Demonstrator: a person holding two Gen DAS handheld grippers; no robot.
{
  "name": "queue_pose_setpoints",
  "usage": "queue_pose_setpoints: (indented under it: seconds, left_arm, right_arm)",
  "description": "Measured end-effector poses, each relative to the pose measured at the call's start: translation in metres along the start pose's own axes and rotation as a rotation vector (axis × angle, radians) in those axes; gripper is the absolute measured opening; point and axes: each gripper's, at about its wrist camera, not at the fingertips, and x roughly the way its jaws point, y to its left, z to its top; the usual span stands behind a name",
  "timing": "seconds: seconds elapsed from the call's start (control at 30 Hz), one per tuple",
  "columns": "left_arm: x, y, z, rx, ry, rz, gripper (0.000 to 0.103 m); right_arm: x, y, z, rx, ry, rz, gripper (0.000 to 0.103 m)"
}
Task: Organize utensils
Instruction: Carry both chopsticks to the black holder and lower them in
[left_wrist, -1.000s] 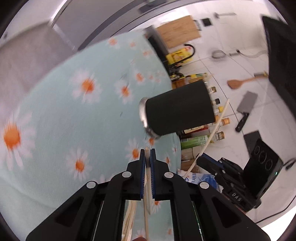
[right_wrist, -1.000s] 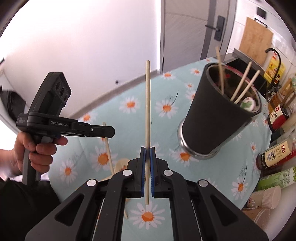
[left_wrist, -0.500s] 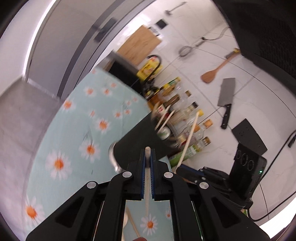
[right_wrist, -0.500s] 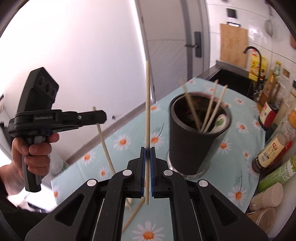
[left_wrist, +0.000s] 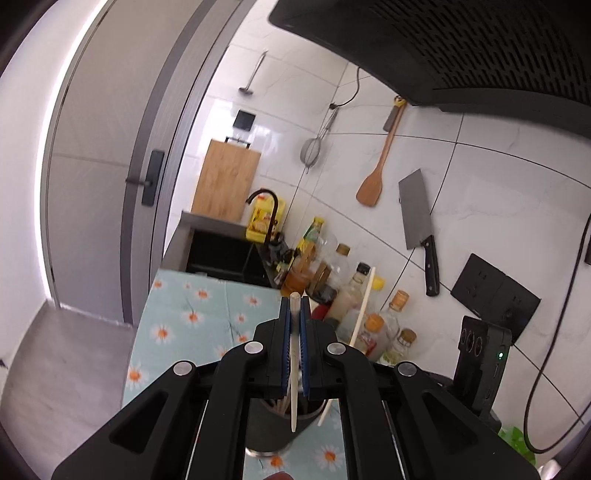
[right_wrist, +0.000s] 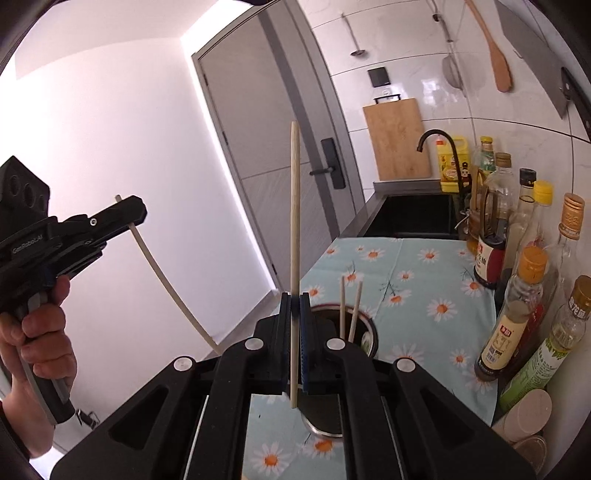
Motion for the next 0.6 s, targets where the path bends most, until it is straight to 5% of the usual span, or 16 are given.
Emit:
queue_pose_setpoints:
  seconds: [0.27,0.6]
  left_arm:
    - [0.029,-0.017,0.015,0.060,-0.041,0.028,0.003]
    - [0.067,-0.025,0.007,0.142,0.041,0.073,0.004]
  right_arm:
    - [0.014,-0.018,0.011,0.059,-0.059,-0.022,0.006]
    - [0.031,-0.017,0.008,0.023,-0.044,-0.080,0.006]
